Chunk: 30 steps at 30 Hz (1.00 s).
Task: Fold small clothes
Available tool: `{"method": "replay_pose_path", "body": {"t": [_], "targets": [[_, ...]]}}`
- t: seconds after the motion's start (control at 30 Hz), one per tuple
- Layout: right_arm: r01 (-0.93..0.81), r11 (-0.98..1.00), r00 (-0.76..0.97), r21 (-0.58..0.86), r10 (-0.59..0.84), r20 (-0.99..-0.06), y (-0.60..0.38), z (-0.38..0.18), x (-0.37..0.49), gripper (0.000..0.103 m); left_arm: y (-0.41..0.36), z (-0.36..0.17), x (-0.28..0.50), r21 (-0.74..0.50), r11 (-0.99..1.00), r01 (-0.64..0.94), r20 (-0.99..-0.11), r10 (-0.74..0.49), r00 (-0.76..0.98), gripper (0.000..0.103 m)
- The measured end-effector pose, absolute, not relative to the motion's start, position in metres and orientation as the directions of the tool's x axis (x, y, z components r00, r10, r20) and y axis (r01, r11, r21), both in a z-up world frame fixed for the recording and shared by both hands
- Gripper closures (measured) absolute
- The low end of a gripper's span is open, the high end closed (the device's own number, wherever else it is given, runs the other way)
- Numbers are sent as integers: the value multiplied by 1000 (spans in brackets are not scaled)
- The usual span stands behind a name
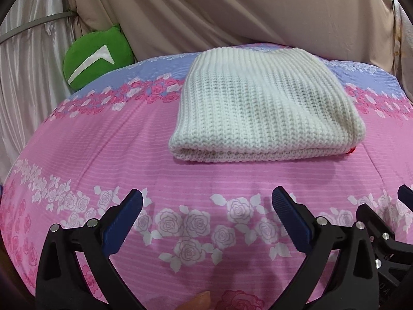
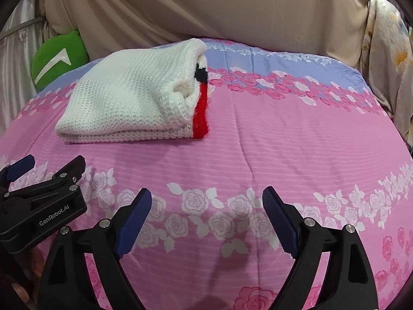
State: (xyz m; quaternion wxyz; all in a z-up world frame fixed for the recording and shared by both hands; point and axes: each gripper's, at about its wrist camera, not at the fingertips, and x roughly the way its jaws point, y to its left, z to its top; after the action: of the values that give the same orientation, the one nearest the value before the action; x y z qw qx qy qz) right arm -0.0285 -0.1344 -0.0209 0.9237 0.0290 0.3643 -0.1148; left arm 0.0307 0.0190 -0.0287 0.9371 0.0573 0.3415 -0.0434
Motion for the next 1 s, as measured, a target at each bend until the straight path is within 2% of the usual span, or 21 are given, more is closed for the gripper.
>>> {"method": "replay_pose_path", "body": {"t": [1.0], "targets": [[219, 976, 712, -12, -169, -681, -132, -21, -26, 17, 19, -28, 27, 107, 990, 94, -625, -6, 781, 5]]}}
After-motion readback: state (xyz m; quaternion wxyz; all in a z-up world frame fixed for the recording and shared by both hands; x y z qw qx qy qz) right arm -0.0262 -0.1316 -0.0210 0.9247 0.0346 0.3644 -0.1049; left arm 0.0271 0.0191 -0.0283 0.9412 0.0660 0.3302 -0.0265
